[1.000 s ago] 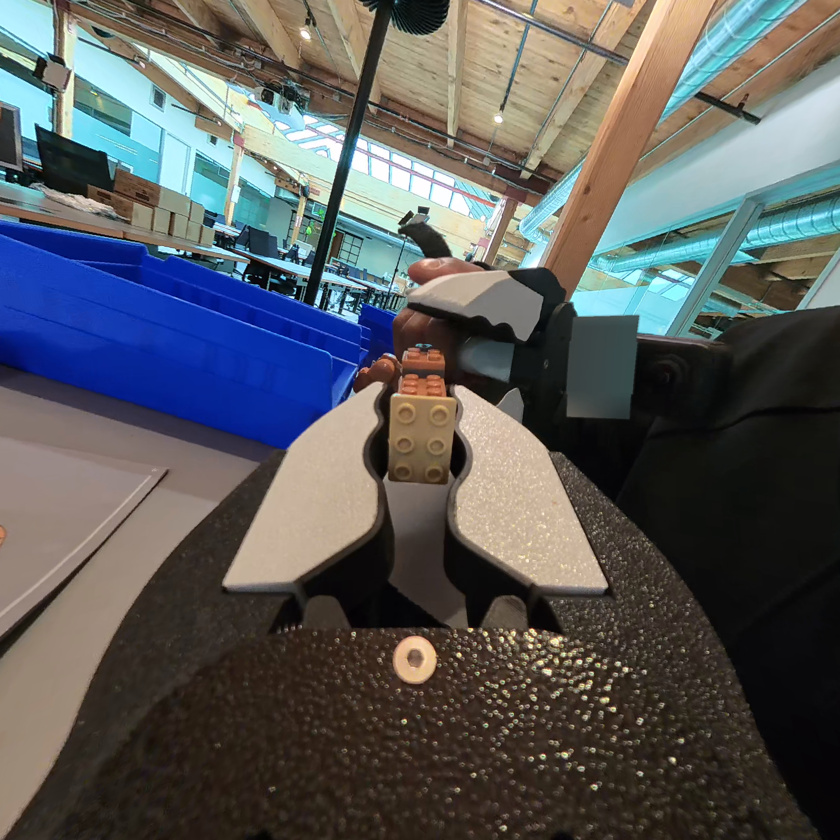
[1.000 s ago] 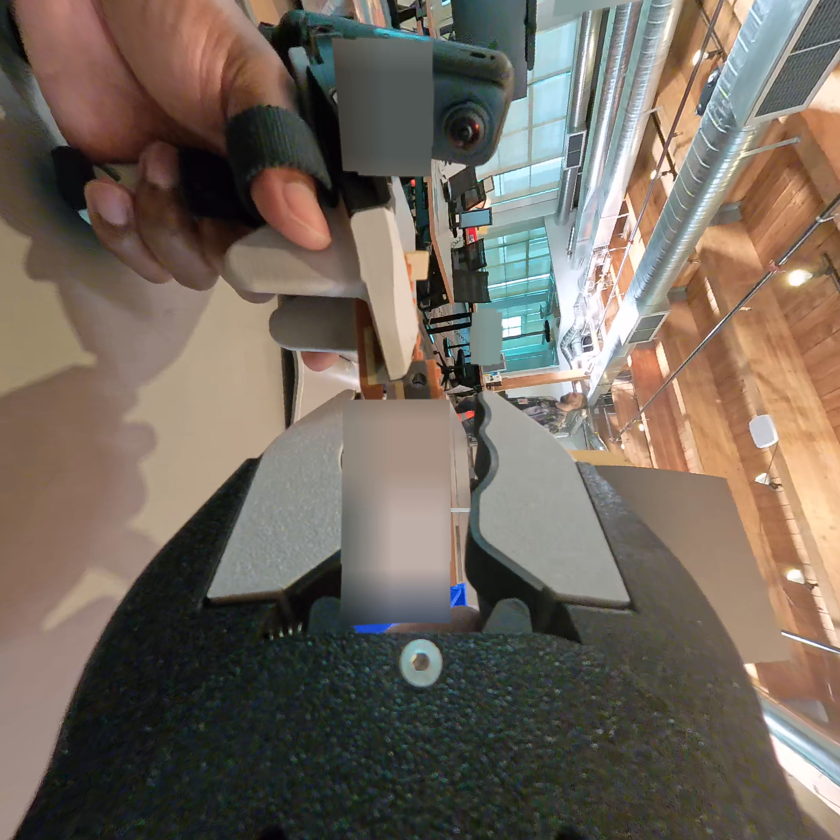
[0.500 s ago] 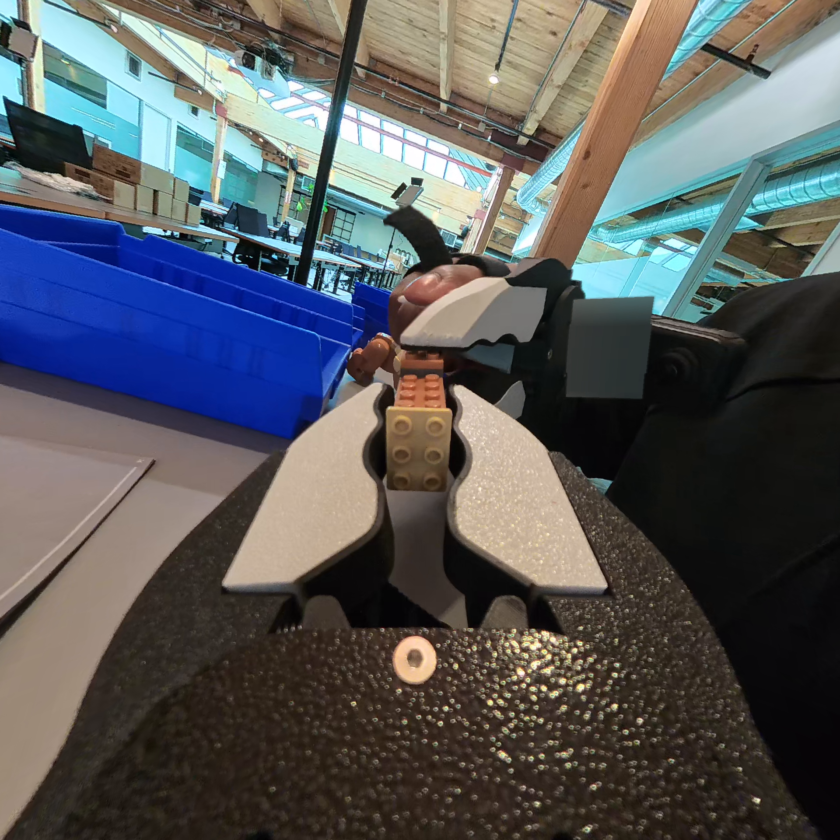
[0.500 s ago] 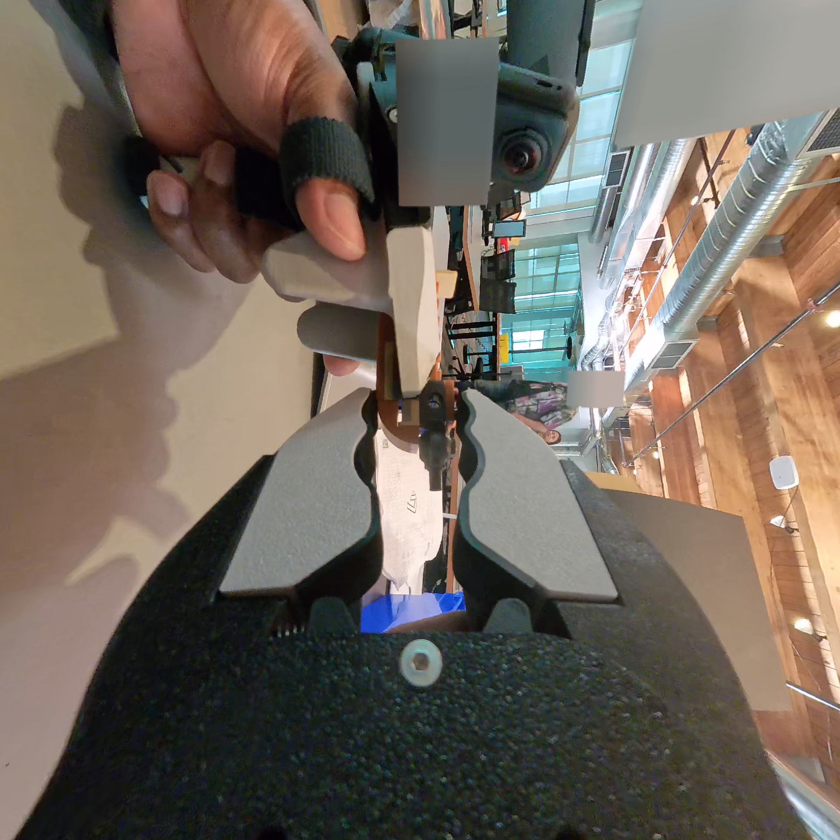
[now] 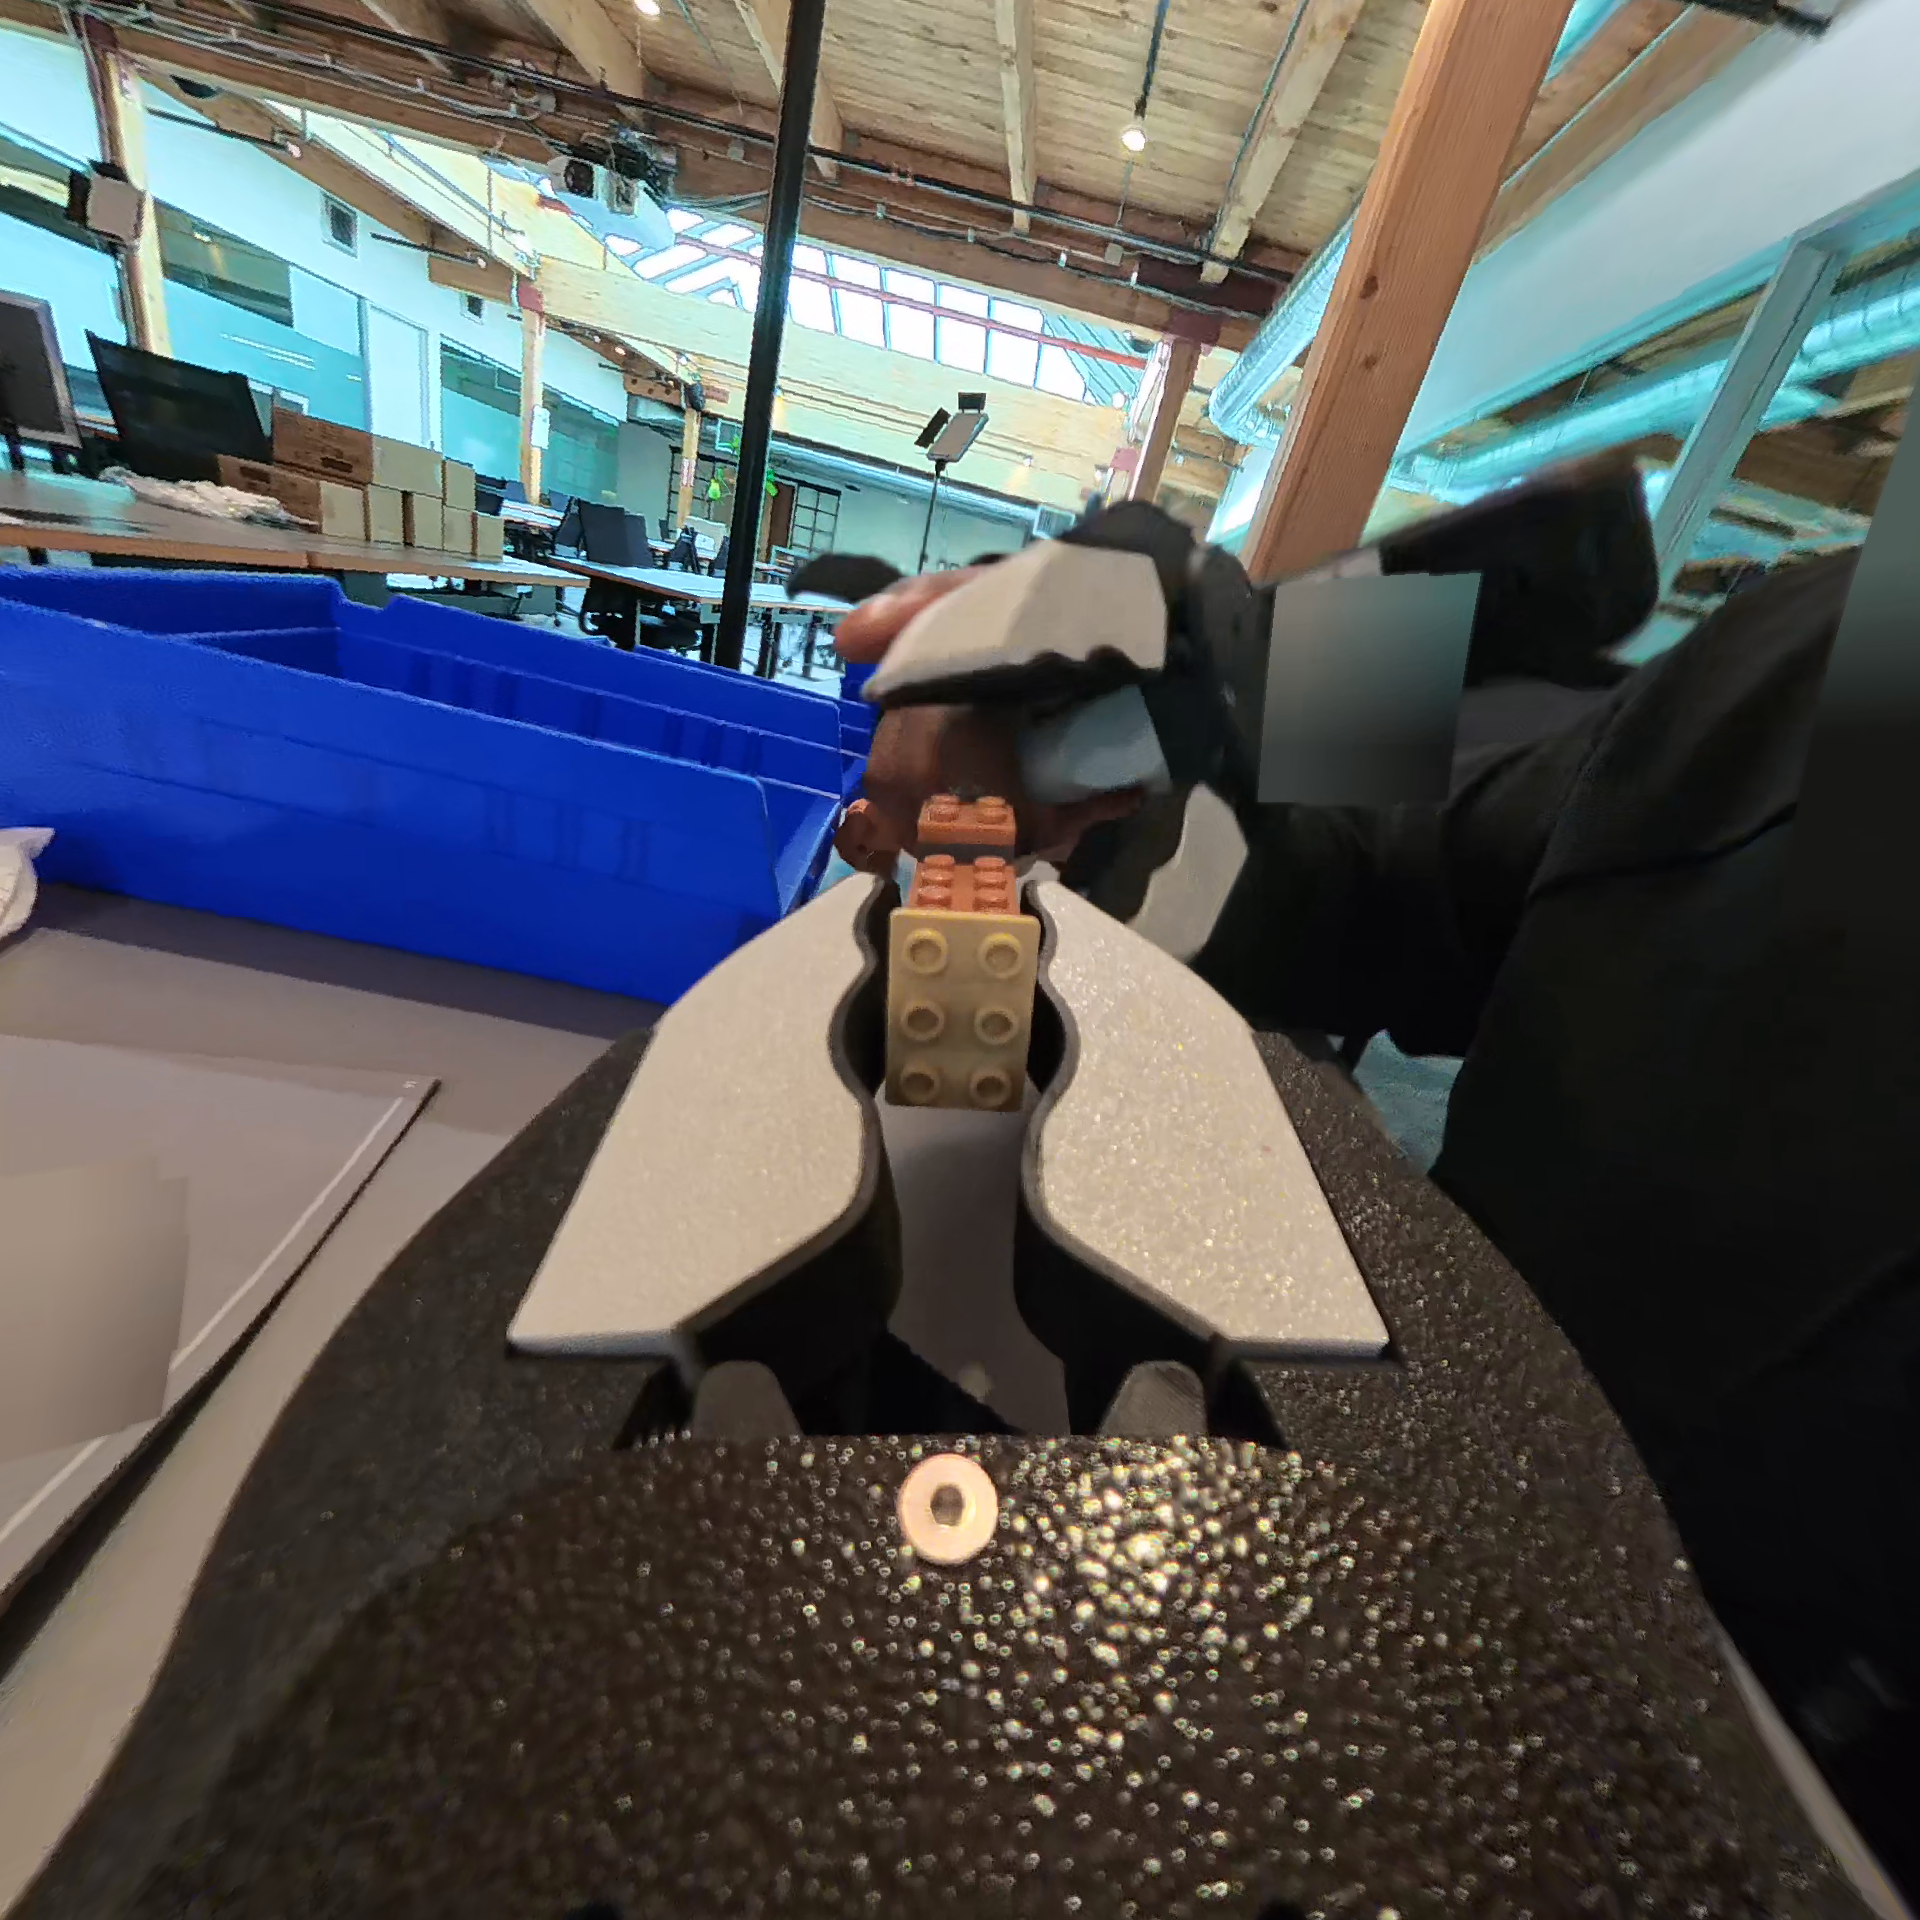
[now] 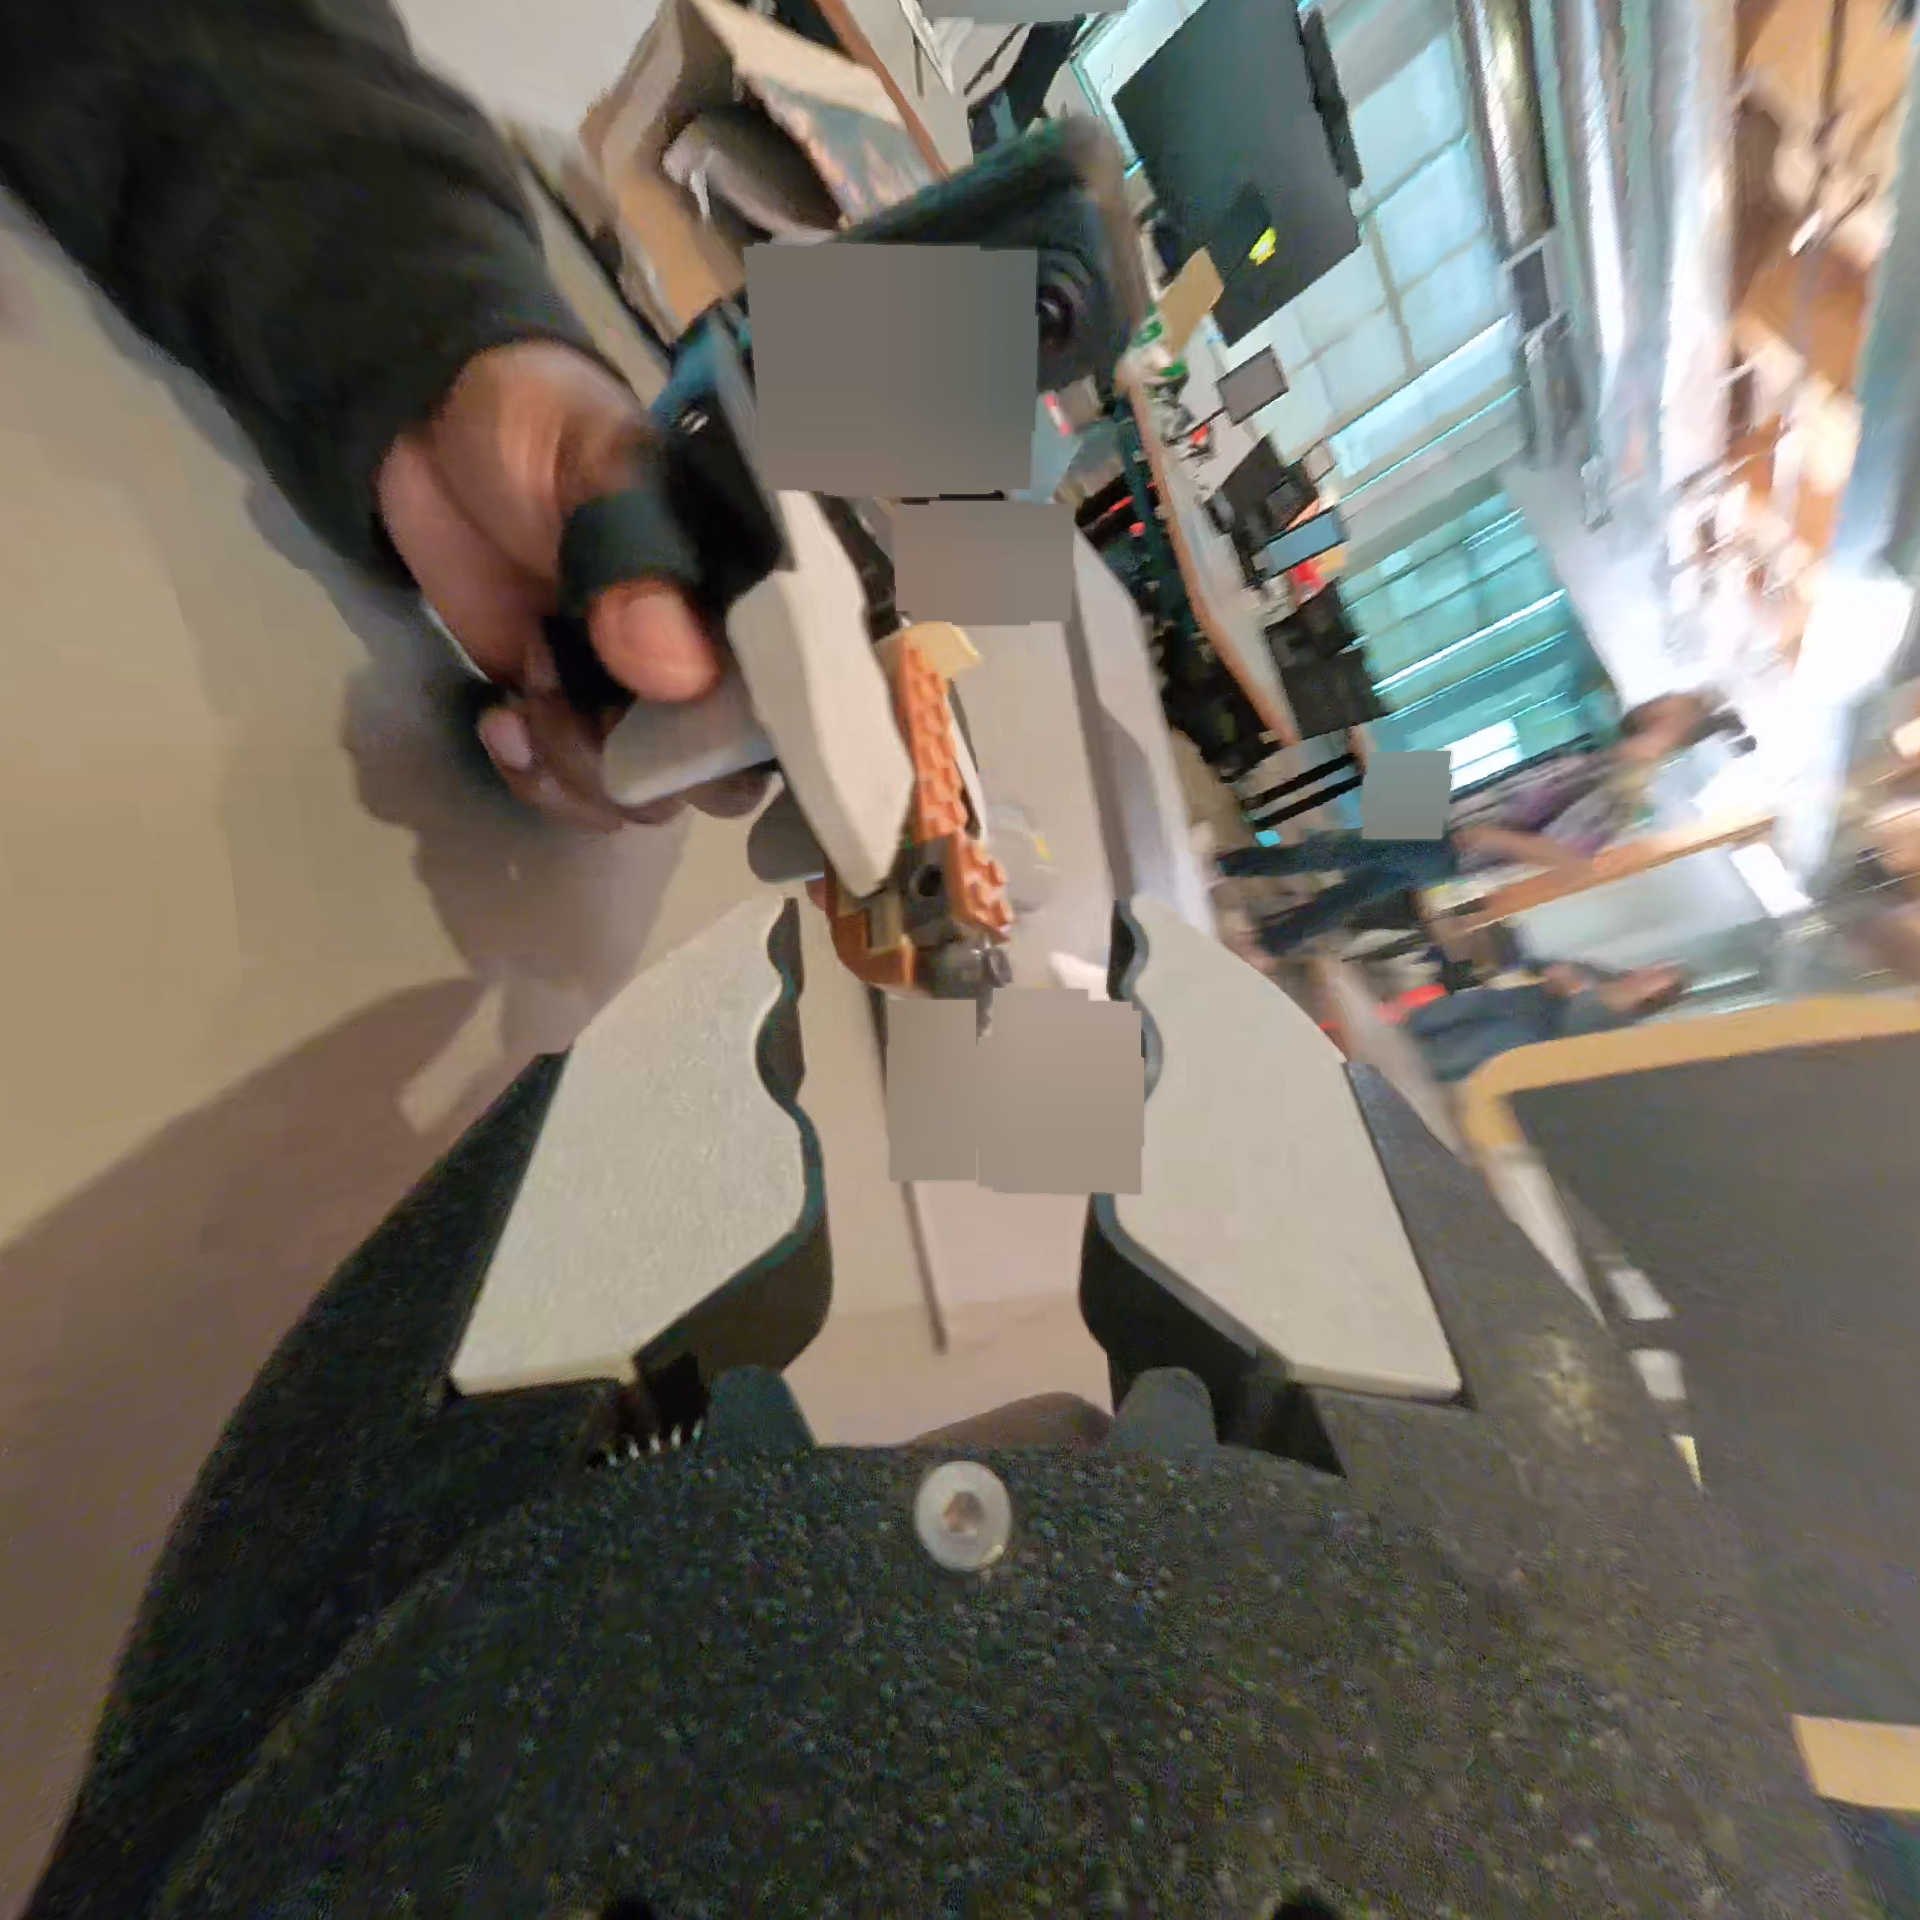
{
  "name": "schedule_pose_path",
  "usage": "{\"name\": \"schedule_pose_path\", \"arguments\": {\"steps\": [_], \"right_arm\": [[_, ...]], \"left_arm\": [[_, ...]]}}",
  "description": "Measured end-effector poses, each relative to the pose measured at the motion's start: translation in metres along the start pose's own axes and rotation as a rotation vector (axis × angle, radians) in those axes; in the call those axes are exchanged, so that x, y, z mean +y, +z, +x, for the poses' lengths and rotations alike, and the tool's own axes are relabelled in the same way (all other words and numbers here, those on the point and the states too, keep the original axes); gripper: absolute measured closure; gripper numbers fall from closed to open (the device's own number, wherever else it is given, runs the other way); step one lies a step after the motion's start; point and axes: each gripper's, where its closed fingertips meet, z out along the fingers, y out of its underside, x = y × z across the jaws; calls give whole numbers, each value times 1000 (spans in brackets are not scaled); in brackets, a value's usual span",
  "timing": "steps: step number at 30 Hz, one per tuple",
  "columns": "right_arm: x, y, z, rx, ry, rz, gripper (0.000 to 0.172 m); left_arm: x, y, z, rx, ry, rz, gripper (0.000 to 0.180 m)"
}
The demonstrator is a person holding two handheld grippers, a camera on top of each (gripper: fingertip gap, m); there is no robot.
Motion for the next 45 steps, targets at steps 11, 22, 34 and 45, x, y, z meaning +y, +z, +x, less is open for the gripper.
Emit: {"name": "schedule_pose_path", "arguments": {"steps": [11, 22, 34, 45], "right_arm": [[-3, -12, -15, -305, 405, 71, 139], [-2, -13, -25, -375, 448, 73, 155], [15, -13, -35, -338, 492, 18, 156], [48, 3, -65, -417, 596, -74, 155]], "left_arm": [[12, 3, 11, 26, 280, -96, 159], [23, 6, 13, 15, 374, -163, 159], [25, -12, 3, -33, 368, -223, 144], [18, -32, -2, -49, 317, -203, 136]]}}
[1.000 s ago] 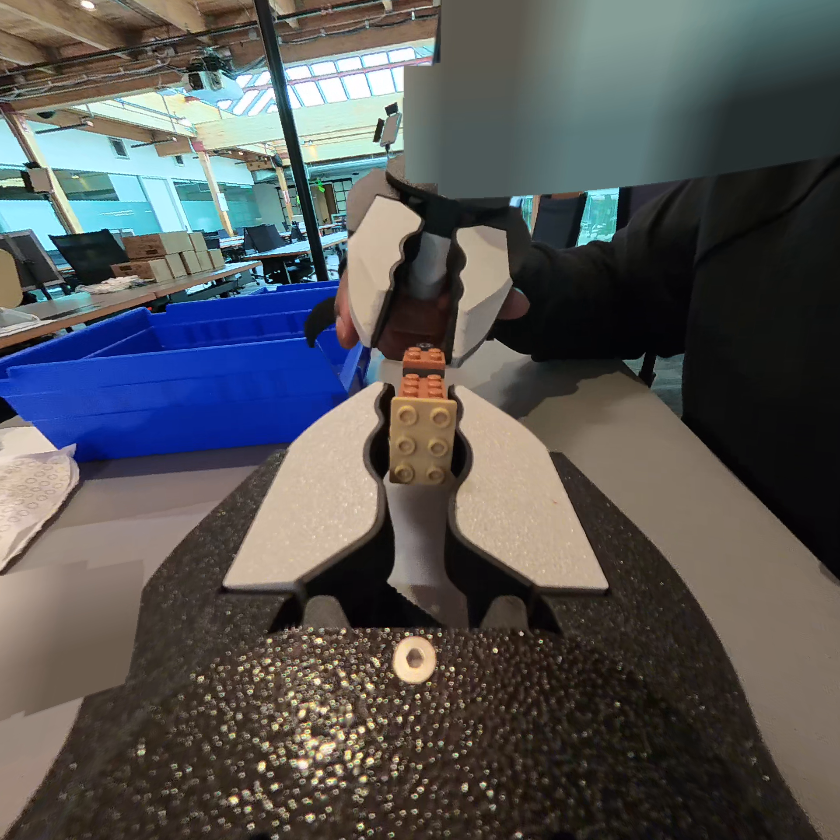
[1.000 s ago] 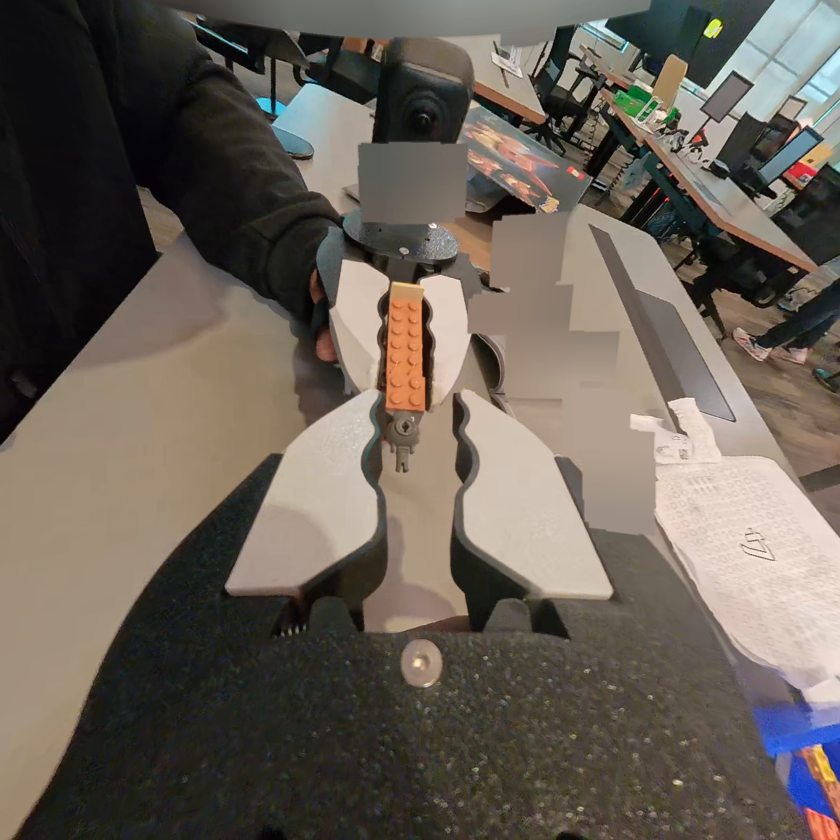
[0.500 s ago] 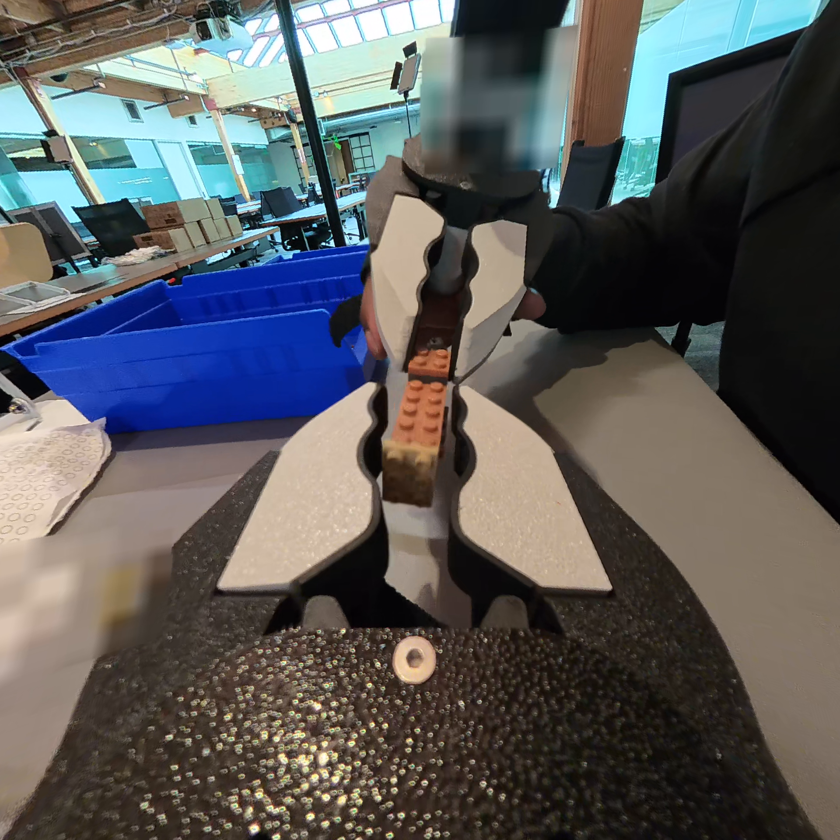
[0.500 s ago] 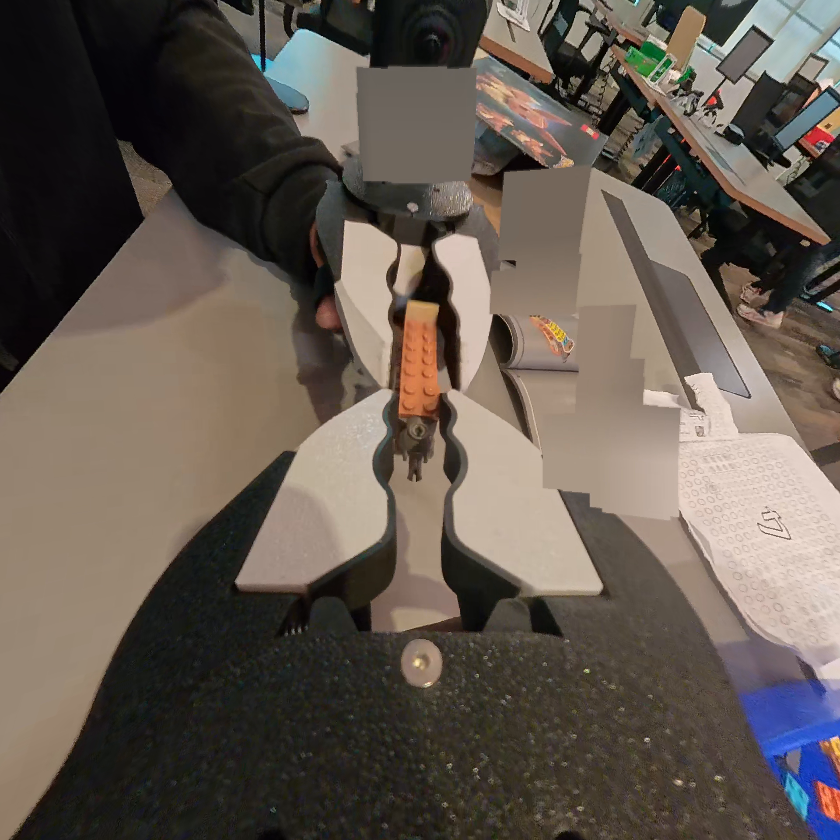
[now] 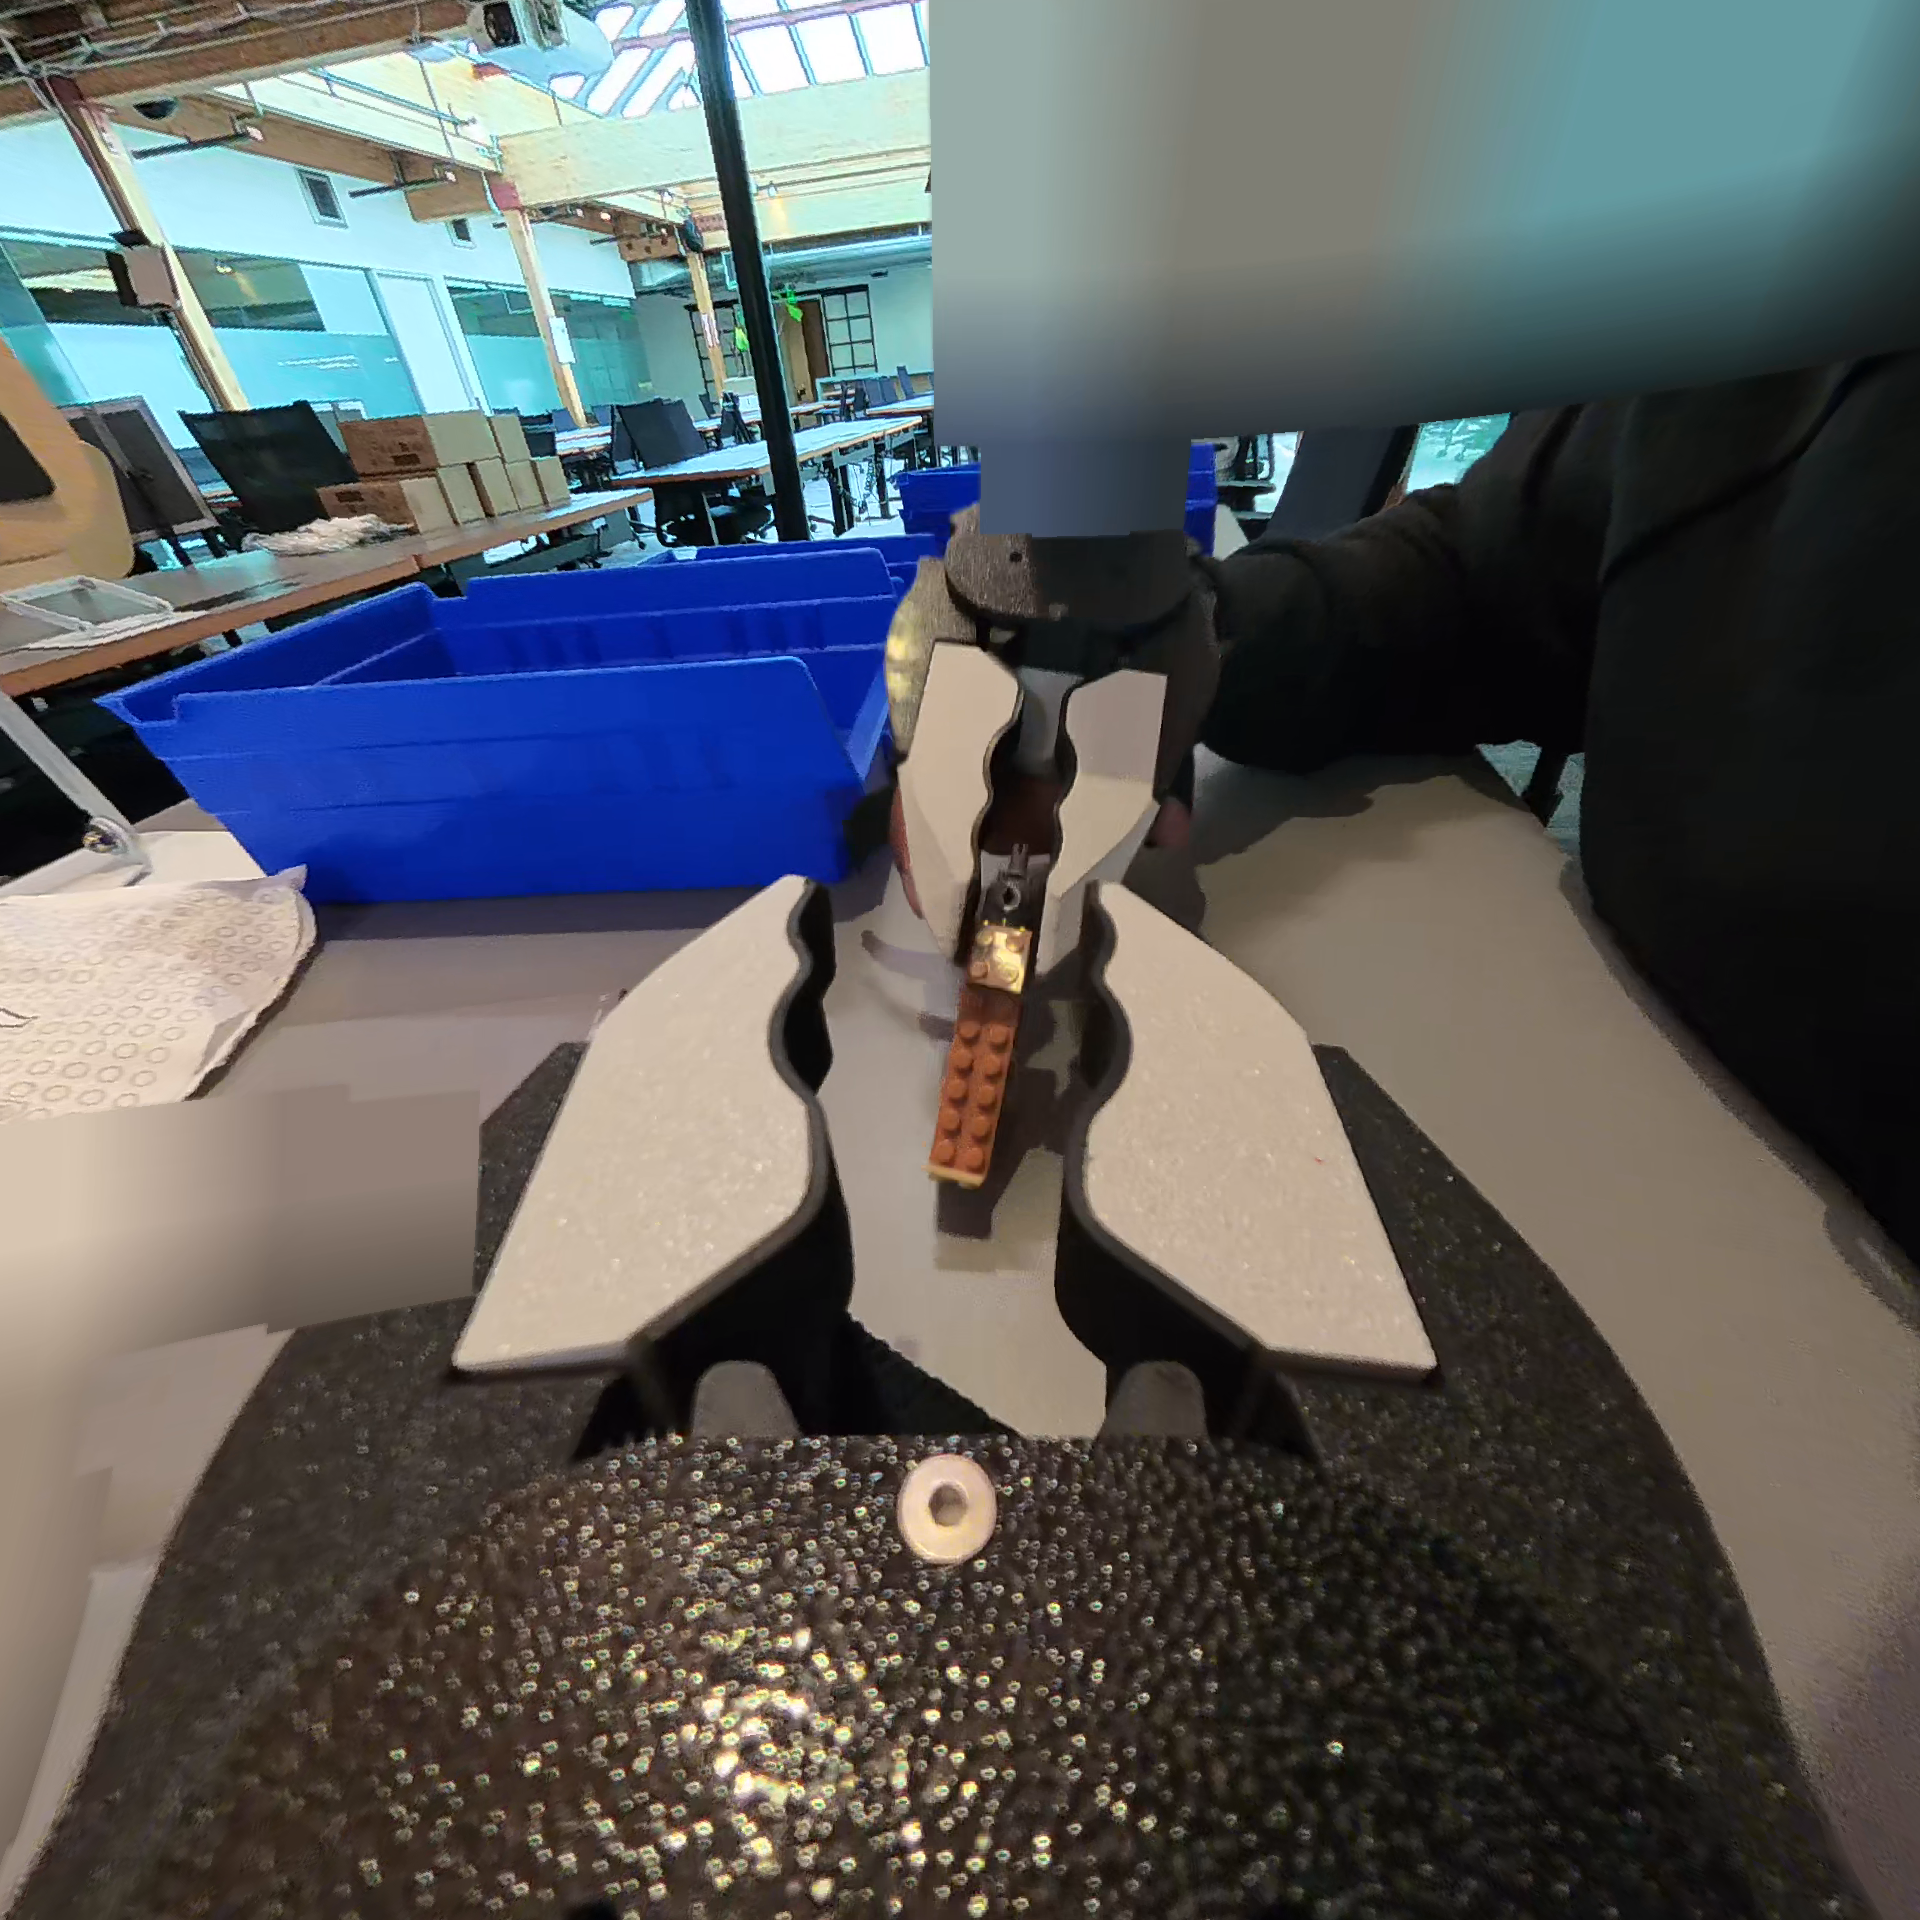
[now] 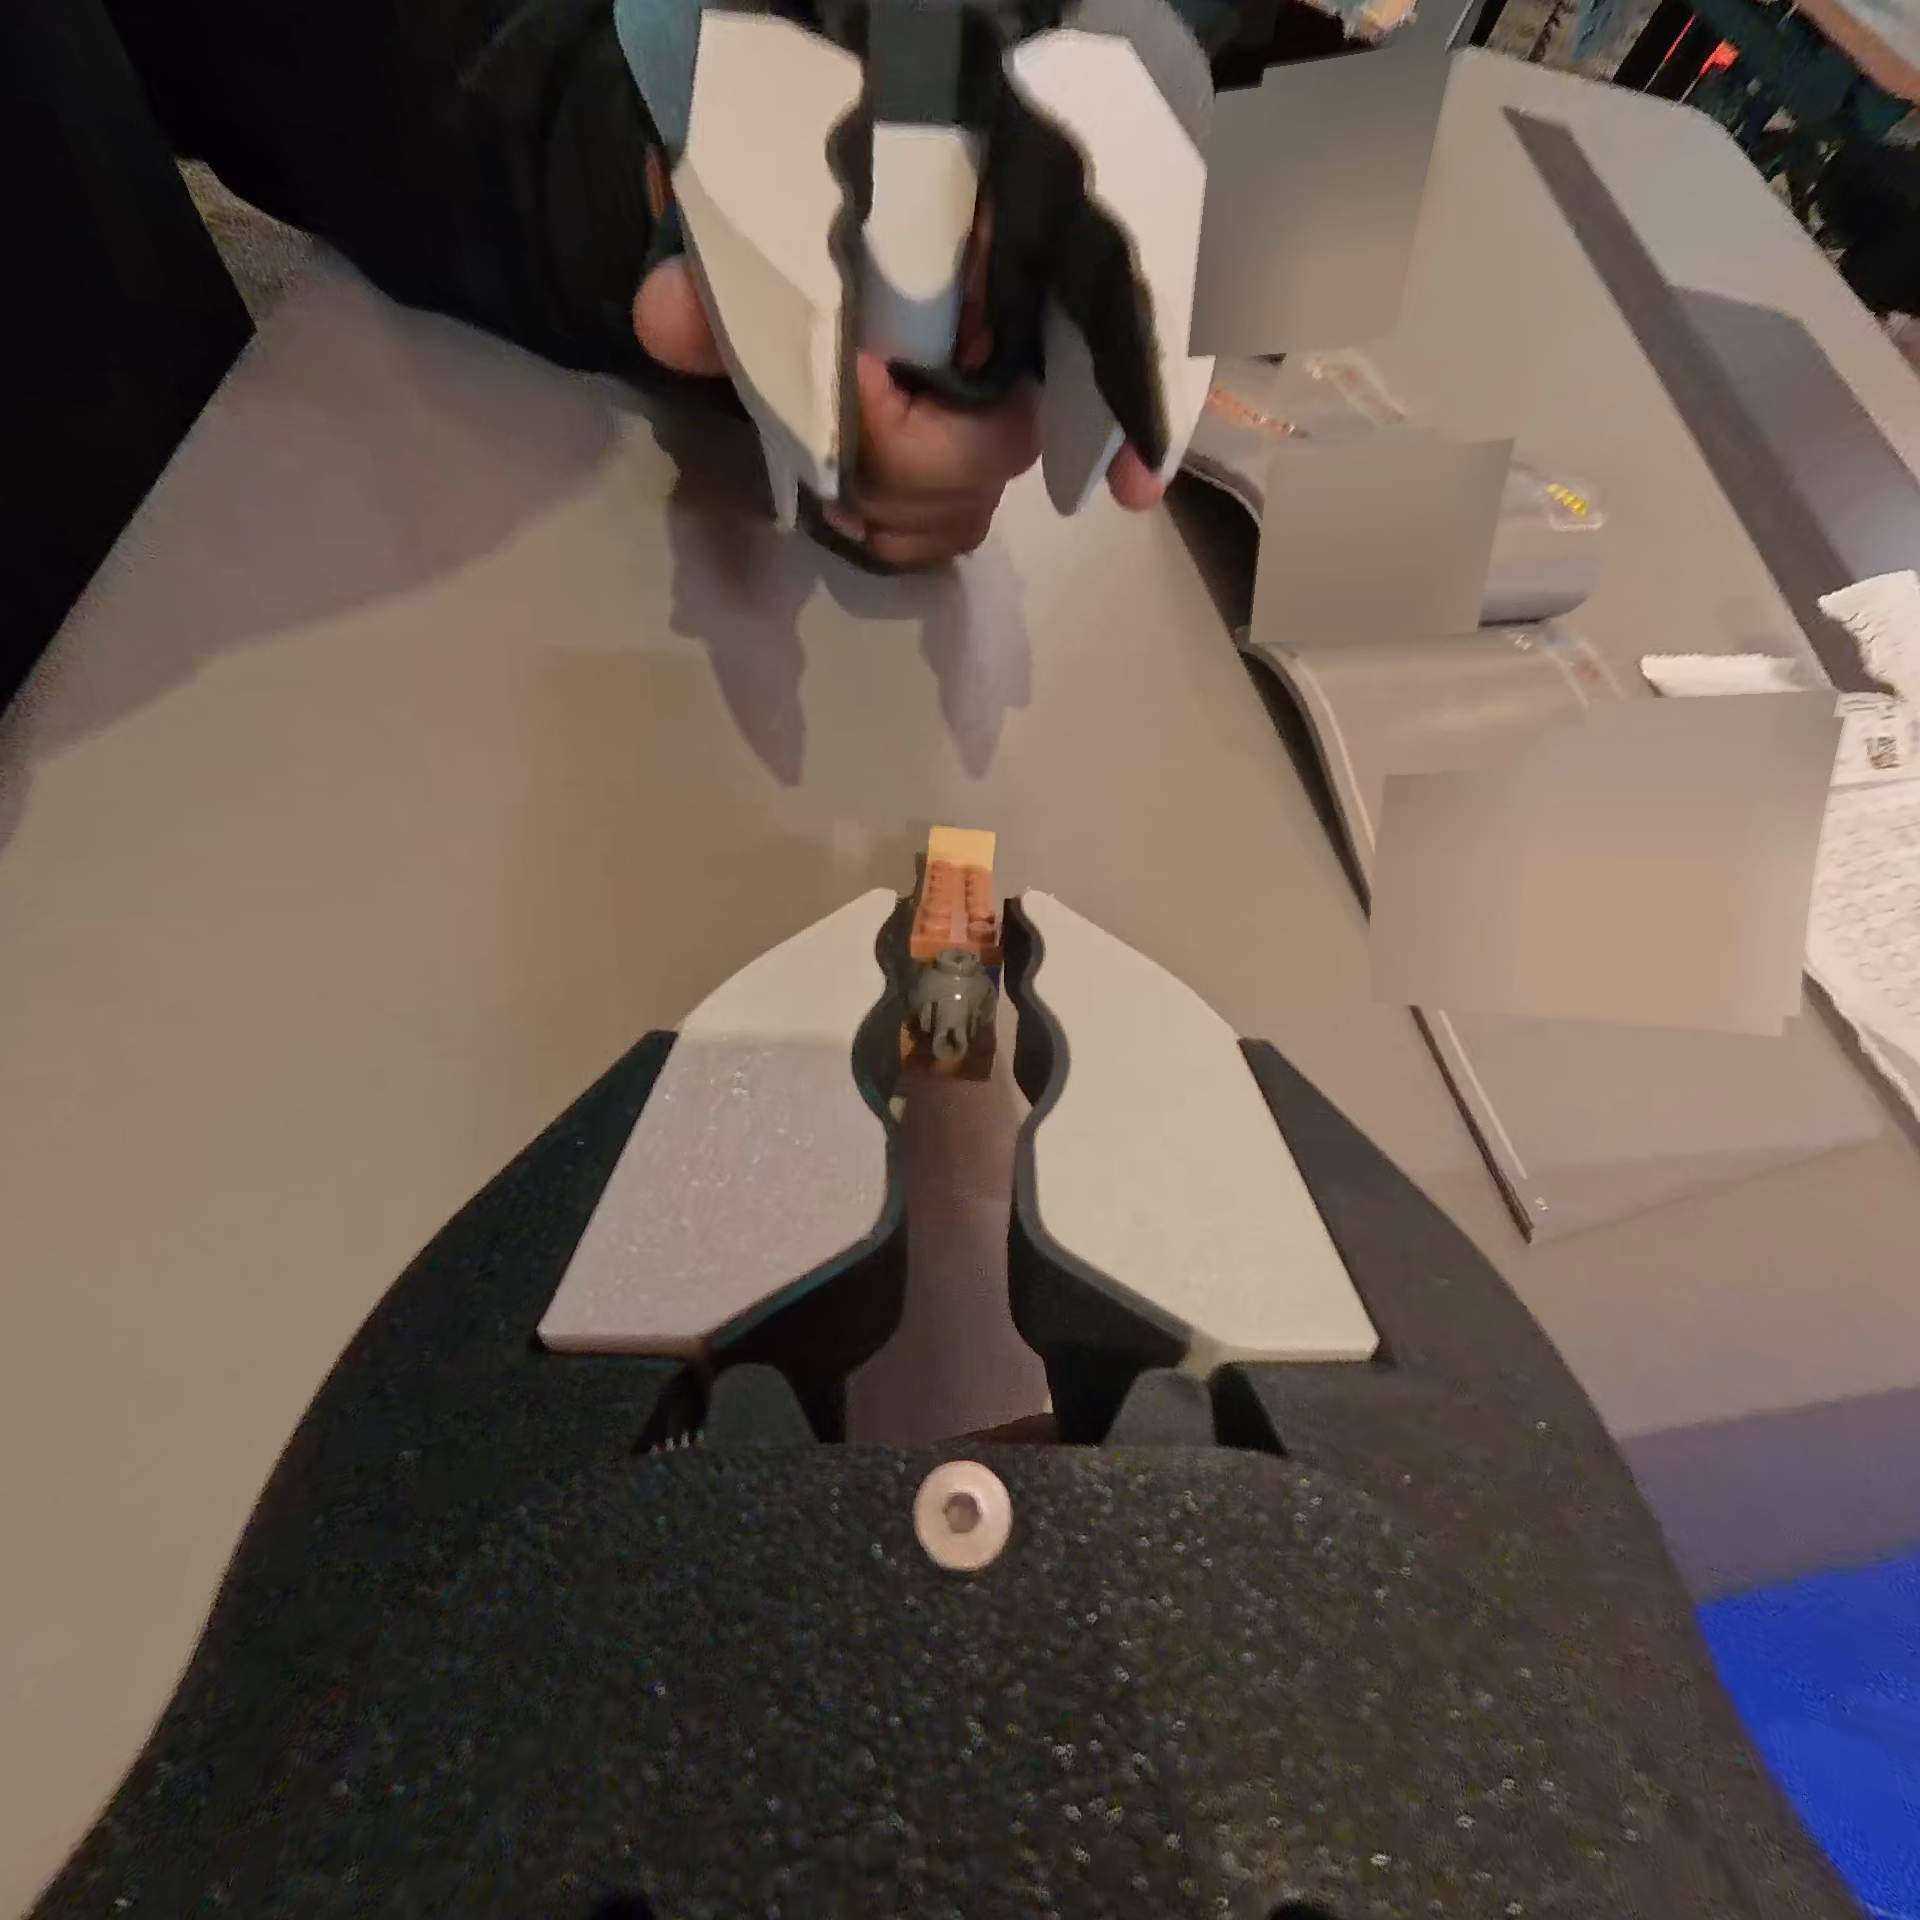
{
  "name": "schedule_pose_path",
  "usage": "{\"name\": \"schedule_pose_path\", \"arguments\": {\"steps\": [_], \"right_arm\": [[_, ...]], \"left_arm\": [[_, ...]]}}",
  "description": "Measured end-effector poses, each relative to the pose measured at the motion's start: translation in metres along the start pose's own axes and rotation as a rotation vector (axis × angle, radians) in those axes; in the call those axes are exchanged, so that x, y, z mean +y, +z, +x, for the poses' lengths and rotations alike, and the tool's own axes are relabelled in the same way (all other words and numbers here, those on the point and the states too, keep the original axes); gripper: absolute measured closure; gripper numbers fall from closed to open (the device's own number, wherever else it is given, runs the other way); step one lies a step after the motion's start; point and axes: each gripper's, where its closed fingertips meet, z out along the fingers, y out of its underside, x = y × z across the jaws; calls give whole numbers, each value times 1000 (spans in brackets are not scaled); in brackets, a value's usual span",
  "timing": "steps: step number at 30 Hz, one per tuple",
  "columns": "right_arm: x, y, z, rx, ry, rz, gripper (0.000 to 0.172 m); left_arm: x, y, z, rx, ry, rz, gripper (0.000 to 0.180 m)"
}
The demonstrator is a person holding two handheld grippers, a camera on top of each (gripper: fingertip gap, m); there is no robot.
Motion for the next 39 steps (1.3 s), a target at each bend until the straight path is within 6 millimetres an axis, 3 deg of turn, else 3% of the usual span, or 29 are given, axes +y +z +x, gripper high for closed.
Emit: {"name": "schedule_pose_path", "arguments": {"steps": [14, 22, 27, 32, 39], "right_arm": [[29, 15, 0, -15, -18, -94, 155], [31, 16, 0, -21, -9, -94, 154], [31, 17, -3, -21, -39, -98, 141], [15, 10, 3, 26, -55, -22, 133], [-33, -29, -11, 88, -193, 149, 132]], "left_arm": [[-8, -7, -11, -21, -80, 70, 139], [-8, -7, -11, -20, -76, 68, 140], [-8, -8, -12, -19, -83, 72, 140], [-10, -9, -13, -18, -98, 86, 140], [-17, -14, -19, -34, -92, 154, 140]]}}
